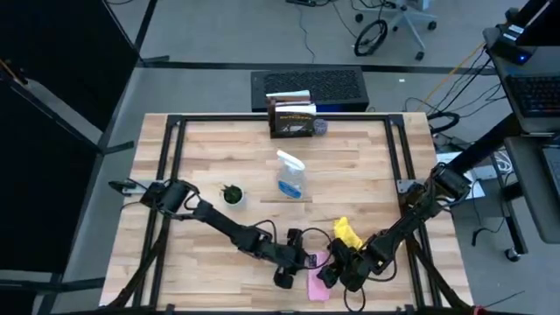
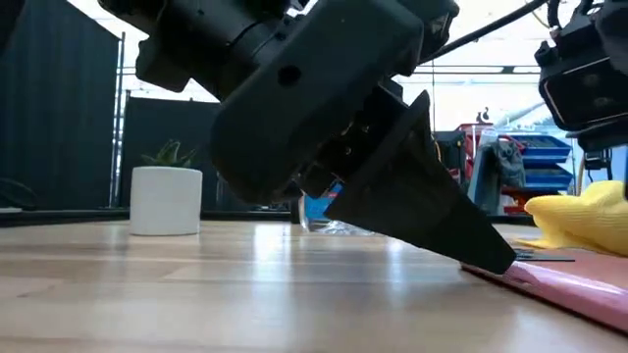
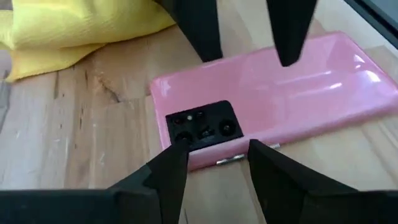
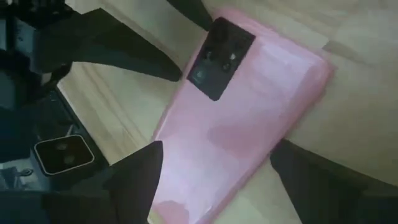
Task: Apply microfiber cloth
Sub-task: Wipe the front of the cellphone with a microfiber cloth
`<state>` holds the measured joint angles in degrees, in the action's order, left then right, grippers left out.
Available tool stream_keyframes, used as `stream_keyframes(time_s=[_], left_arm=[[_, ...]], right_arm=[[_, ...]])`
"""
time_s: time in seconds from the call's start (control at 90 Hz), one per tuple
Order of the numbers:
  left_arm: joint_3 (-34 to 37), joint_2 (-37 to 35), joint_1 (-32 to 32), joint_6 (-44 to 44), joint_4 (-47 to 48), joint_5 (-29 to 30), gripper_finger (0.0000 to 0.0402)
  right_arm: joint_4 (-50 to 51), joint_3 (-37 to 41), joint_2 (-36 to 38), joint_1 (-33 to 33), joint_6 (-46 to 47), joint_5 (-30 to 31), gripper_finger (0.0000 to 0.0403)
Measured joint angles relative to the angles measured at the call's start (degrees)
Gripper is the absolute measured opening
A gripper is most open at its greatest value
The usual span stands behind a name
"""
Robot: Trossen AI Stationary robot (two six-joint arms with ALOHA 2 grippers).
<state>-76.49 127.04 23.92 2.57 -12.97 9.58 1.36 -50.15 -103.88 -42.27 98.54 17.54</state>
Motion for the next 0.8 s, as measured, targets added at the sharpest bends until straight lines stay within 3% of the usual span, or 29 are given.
stream_keyframes(time_s=[0.678,0.8], left_arm=[[0.0,0.0,0.2,-0.1,0.1,-0.6,0.0154],[-0.1,-1.5,0.2,-0.1,3.7,-0.5,0.0154]], right_arm=[[-3.2,0.1,0.2,0.4,-5.1,8.0,0.0293],[-1.9,0.0,0.9,0.5,-5.8,8.0,0.0293]])
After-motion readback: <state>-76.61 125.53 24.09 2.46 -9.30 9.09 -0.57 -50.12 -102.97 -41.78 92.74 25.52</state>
